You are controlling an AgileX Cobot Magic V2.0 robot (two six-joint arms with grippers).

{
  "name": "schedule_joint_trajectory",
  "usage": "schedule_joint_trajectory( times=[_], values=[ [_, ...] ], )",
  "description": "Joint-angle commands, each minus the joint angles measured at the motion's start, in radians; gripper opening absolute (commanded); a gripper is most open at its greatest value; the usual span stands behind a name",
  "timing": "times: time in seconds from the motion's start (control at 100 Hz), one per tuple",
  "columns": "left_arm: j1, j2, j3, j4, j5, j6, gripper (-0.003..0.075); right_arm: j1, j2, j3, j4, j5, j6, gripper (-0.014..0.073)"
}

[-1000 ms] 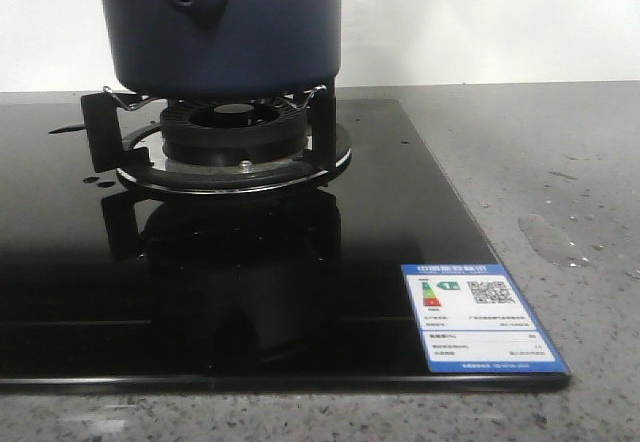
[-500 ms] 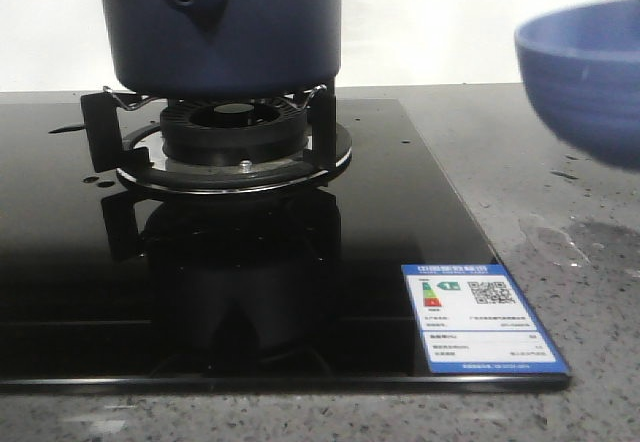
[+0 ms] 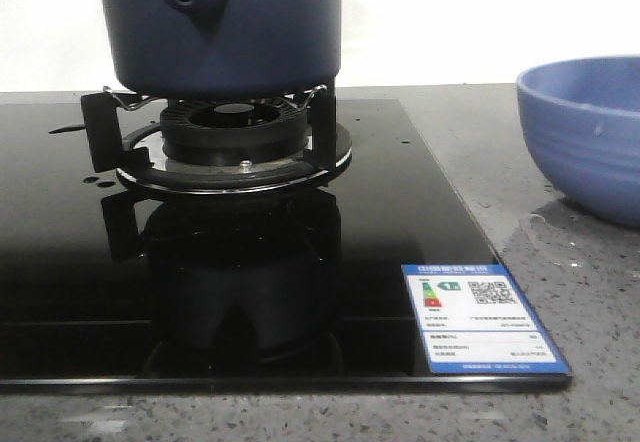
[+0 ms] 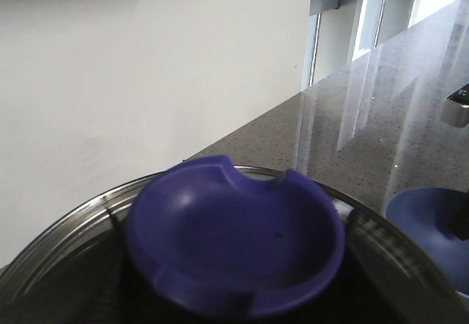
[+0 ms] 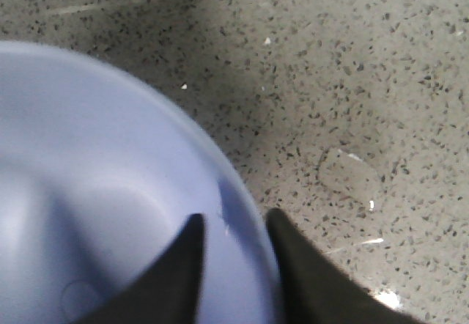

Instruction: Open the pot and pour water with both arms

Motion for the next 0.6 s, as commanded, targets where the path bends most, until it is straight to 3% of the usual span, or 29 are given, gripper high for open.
schedule_joint_trajectory(
  times=[0.0,0.12,0.32,0.39,0.53,0.59],
  values=[
    [-0.01,-0.027,-0.043,-0.076,0.039,0.004,0.0222,-0.008,-0.034,-0.03,-0.017,-0.046,-0.012,0.0362],
    [-0.01,-0.027,-0.043,-0.076,0.039,0.004,0.0222,-0.008,-0.065,-0.098,-0.037,-0.013,-0.012,0.0465],
    [-0.01,-0.027,-0.043,-0.076,0.039,0.035,0.0222,-0.008,-0.183,-0.267,-0.028,0.012,-0.012,0.0441],
    [-0.01,-0.026,-0.043,-0.078,0.035,0.06,0.0222,-0.008,-0.225,-0.31,-0.024,0.006,-0.012,0.0332],
    [-0.01,0.001,-0.043,-0.08,0.032,0.08,0.0222,-0.008,-0.299,-0.348,-0.024,-0.021,-0.012,-0.0074],
    [-0.01,0.022,-0.043,-0.08,0.049,0.08,0.0222,-0.008,-0.323,-0.349,-0.024,-0.038,-0.012,-0.0062]
  ],
)
